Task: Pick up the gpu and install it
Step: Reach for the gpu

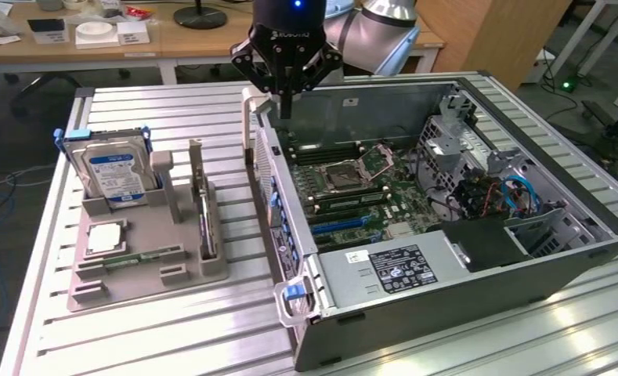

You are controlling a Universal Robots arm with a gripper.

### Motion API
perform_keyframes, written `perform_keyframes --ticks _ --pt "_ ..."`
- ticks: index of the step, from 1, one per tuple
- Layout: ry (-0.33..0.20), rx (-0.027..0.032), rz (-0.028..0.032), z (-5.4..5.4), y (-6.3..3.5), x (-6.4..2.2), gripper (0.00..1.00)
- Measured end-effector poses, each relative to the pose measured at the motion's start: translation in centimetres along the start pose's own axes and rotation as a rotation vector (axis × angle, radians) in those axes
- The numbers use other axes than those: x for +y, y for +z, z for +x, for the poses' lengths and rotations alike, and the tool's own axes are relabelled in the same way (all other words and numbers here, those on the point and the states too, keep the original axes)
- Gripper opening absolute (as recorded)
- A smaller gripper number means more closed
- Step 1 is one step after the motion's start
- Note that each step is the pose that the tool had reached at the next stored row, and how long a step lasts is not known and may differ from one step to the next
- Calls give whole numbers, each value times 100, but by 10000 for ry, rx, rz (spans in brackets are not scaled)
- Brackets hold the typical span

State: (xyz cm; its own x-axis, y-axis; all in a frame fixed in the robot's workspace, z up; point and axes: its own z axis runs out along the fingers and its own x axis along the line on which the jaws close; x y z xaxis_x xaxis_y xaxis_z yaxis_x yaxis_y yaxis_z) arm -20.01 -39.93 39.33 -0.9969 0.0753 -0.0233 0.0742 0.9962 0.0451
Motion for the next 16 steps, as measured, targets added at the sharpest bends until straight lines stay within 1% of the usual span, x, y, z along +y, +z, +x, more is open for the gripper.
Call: perform_keyframes --ticks 16 --pt "0 0 -1 131 -3 -10 10"
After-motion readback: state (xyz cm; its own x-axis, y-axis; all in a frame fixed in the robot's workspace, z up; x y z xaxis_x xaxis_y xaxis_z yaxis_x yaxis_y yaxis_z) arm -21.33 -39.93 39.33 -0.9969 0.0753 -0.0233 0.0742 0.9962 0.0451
